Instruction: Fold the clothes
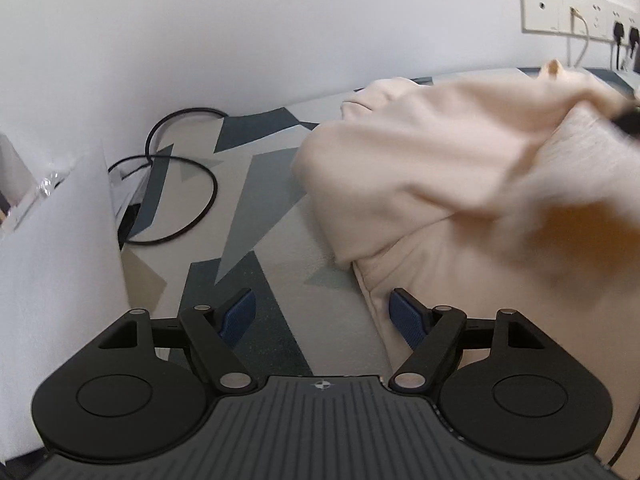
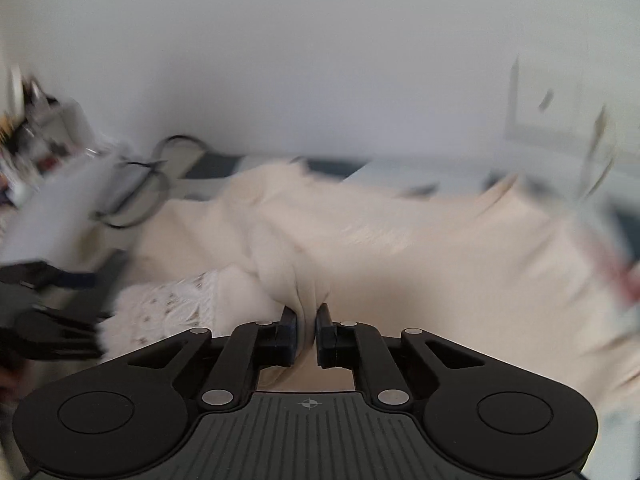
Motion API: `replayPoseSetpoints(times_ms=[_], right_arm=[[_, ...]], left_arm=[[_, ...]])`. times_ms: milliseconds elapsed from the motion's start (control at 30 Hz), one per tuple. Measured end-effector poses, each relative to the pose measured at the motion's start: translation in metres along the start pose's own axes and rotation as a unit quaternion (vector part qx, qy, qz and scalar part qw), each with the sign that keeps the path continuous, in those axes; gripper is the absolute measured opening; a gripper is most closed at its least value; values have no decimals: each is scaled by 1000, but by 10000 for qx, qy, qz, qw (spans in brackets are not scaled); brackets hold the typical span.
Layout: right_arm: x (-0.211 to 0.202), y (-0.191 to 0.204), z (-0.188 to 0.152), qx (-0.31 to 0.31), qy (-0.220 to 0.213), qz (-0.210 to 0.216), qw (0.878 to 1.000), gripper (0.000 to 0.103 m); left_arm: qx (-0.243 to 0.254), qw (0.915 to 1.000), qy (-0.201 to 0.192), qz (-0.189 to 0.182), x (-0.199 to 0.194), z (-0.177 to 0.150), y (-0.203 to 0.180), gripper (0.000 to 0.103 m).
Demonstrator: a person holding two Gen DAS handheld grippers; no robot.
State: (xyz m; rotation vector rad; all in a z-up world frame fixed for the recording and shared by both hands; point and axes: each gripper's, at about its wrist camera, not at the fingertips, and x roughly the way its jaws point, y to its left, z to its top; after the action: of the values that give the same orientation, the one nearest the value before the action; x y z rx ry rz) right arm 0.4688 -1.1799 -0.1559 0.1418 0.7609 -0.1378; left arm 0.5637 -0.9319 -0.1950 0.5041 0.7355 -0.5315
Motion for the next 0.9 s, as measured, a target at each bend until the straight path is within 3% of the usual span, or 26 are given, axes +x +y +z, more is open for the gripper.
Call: replayPoseSetpoints(times_ms=[67,100,133,167,233,300,433,533,633,700,800,900], right_arm=[[-5,-14,3,-286,-78,-750,9967,13],[-7,-23,2,-338,-70,-1152,9927,29],[-9,-33,1,-272,-64,-1432,9893,37],[-13,-41,-1,-146,-73,-1586,9872,45],[-23,-51,-9,90,-106,-1831,9830,49],[-33,-61,-19,293,-134,-2049,9783,64],[-55,-75,-39,819,-121,-2045,9754,66],[-66,-81,-41,889,20,-2079,9741,66],[-86,-80,-45,876,-166,-2106,9735,66],[-98,-73,-48,849,-331,-1766,9800,67],[-98,-47,-57,509,-317,-1140,9917,70],[-79,-8,-66,-380,-107,-1138,9927,71]], left_arm=[[4,10000,27,-7,1,1,0,77],[5,10000,39,-13,2,2,1,77],[16,10000,41,-10,2,2,1,78],[31,10000,38,-3,2,2,1,78],[146,9999,22,18,2,2,-1,78],[322,9995,-8,42,2,3,-4,78],[692,9976,-82,58,2,3,-8,79],[622,9980,-38,44,2,6,-7,79],[607,9981,-122,78,-1,9,-10,79],[677,9974,-237,87,-2,11,-12,79],[715,9968,-358,45,-2,15,-16,79],[739,9963,-440,60,-3,19,-19,79]])
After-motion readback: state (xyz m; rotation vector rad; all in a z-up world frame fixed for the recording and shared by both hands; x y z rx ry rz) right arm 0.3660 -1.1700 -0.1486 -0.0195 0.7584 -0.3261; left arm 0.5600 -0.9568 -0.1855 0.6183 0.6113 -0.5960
